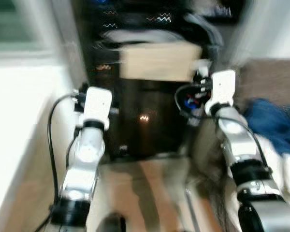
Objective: Clothes washing
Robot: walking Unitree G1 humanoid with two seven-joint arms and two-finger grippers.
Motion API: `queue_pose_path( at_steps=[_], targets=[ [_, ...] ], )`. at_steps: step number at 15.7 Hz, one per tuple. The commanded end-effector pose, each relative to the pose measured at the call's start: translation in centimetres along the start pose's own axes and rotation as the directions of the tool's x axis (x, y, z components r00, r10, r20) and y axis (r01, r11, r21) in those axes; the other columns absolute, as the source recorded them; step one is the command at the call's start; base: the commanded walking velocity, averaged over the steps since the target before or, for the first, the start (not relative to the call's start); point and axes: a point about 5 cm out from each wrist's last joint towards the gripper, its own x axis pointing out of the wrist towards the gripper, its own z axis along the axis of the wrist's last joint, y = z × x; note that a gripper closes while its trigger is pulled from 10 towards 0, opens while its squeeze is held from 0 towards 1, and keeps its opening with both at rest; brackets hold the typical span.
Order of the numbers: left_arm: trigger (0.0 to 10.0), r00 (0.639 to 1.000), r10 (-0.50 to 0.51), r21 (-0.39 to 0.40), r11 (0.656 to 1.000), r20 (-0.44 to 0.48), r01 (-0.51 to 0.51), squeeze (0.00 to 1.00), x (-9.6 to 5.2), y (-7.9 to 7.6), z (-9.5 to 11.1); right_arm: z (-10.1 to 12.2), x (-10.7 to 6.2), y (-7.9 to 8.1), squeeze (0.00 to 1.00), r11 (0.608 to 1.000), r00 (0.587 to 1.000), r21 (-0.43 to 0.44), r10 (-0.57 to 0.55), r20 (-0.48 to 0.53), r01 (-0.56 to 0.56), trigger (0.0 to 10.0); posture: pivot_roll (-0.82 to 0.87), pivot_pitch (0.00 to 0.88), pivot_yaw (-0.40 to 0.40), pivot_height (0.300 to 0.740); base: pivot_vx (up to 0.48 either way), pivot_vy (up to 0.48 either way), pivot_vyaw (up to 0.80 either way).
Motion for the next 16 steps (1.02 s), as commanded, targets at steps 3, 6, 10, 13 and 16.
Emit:
queue_pose_path(
  at_steps=[3,6,10,13,16],
  targets=[
    [10.0,1.0,0.013,0.059,0.998,0.026,-0.015,0.0,0.43,-0.05,0.63,-0.2,0.0,-0.62,0.08,1.0,1.0,0.016,-0.02,0.005,0.019,0.0,-0.02,0.0,-0.024,0.716,0.0,0.0,0.76],
    [10.0,0.998,-0.055,0.019,0.998,0.039,0.054,0.0,0.31,-0.4,0.8,0.3,0.33,-0.36,0.0,1.0,1.0,0.01,-0.019,0.023,0.019,0.0,-0.02,0.0,-0.024,0.716,0.089,-0.131,0.51],
    [10.0,0.994,-0.092,0.032,0.995,0.052,0.091,0.0,0.24,-0.63,0.88,0.23,0.46,-0.21,0.0,0.999,0.999,-0.029,-0.035,0.006,0.035,10.0,-0.02,0.0,-0.023,0.716,0.315,-0.358,0.0],
    [10.0,0.995,-0.087,0.062,0.995,0.042,0.084,0.0,0.43,-0.47,0.67,0.07,0.45,-0.16,0.0,0.999,0.999,0.002,-0.039,-0.003,0.039,10.0,-0.02,0.0,-0.023,0.716,0.0,0.0,-0.64],
    [10.0,0.995,-0.09,0.056,0.995,0.042,0.088,0.0,0.59,-0.23,0.64,0.19,0.41,-0.23,0.0,0.998,0.998,-0.028,-0.061,0.008,0.061,10.0,-0.03,0.0,-0.019,0.716,0.0,0.0,-0.4]
  ],
)
